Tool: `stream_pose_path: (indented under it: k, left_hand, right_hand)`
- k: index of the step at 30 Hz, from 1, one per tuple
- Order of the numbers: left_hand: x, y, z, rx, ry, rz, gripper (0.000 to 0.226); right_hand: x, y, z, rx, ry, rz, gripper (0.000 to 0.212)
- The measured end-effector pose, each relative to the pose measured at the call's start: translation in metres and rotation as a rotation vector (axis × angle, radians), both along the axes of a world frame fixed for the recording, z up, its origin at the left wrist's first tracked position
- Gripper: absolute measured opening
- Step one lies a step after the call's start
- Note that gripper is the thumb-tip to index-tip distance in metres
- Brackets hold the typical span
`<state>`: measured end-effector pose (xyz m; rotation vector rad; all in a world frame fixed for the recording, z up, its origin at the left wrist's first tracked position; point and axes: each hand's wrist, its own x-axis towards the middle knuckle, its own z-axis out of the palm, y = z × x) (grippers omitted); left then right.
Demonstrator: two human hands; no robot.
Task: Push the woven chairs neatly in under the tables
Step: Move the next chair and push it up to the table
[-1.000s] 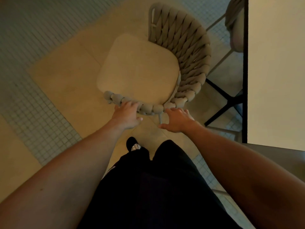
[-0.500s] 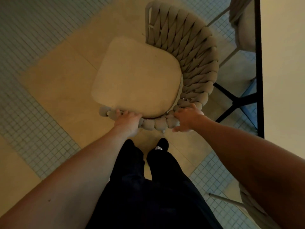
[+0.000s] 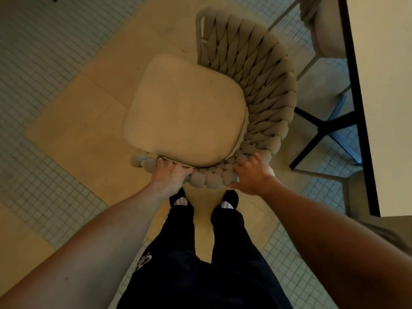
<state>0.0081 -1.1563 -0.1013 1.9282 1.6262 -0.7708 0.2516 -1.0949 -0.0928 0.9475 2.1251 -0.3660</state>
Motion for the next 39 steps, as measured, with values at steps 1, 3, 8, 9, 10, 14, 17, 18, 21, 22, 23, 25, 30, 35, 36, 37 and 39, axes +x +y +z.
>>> stream_pose_path:
  k: [1, 3, 8, 9, 10, 14, 17, 18, 21, 22, 23, 25, 30, 35, 36, 37, 39]
  left_hand:
    - [-0.011, 0.002, 0.001, 0.006, 0.004, 0.004, 0.045]
    - [-0.033, 0.008, 0.005, -0.01, 0.074, -0.067, 0.047]
    - [-0.073, 0.026, 0.009, 0.03, 0.218, -0.064, 0.035]
    - [-0.078, 0.029, 0.008, 0.034, 0.233, -0.029, 0.035]
    - [-0.083, 0.03, 0.006, 0.037, 0.245, 0.006, 0.036]
    - [-0.073, 0.037, 0.009, -0.038, 0.313, 0.109, 0.037]
    - [-0.05, 0.039, 0.016, -0.115, 0.343, 0.125, 0.046]
    - [-0.043, 0.039, 0.017, -0.152, 0.327, 0.128, 0.044]
    - [-0.02, 0.033, 0.013, -0.234, 0.241, 0.157, 0.028]
    - [-0.011, 0.031, 0.01, -0.241, 0.209, 0.161, 0.027]
    - [0.0, 0.03, 0.01, -0.248, 0.172, 0.16, 0.031]
    - [0.024, 0.027, 0.007, -0.259, 0.089, 0.171, 0.045]
    - [0.076, 0.027, 0.002, -0.186, -0.114, 0.256, 0.066]
    - [0.112, 0.037, -0.011, -0.109, -0.211, 0.314, 0.058]
    - [0.115, 0.039, -0.013, -0.098, -0.21, 0.31, 0.056]
    - [0.116, 0.041, -0.014, -0.086, -0.21, 0.3, 0.053]
    - [0.112, 0.042, -0.016, -0.065, -0.229, 0.26, 0.042]
  right_hand:
    - [-0.012, -0.007, 0.001, -0.008, 0.015, -0.04, 0.077]
    - [-0.037, -0.019, 0.0, -0.037, 0.042, -0.134, 0.073]
    - [-0.094, -0.035, -0.004, -0.064, 0.041, -0.284, 0.075]
    - [-0.101, -0.036, -0.004, -0.065, 0.047, -0.295, 0.076]
    - [-0.108, -0.036, -0.005, -0.067, 0.063, -0.3, 0.075]
    - [-0.104, -0.026, -0.005, -0.121, 0.165, -0.327, 0.066]
    - [-0.089, -0.017, -0.002, -0.184, 0.206, -0.289, 0.058]
    - [-0.084, -0.013, -0.002, -0.196, 0.204, -0.262, 0.058]
    - [-0.065, -0.002, -0.004, -0.207, 0.167, -0.164, 0.068]
    - [-0.059, 0.002, -0.003, -0.212, 0.156, -0.123, 0.07]
    - [-0.052, 0.007, -0.003, -0.213, 0.14, -0.077, 0.072]
    - [-0.04, 0.018, -0.004, -0.19, 0.085, 0.021, 0.073]
    - [-0.003, 0.059, -0.008, -0.122, -0.046, 0.156, 0.068]
    - [0.022, 0.107, -0.006, -0.037, -0.208, 0.209, 0.09]
    - [0.025, 0.111, -0.007, -0.021, -0.227, 0.23, 0.091]
    - [0.026, 0.114, -0.007, -0.006, -0.231, 0.253, 0.09]
    - [0.03, 0.112, -0.009, 0.013, -0.212, 0.272, 0.084]
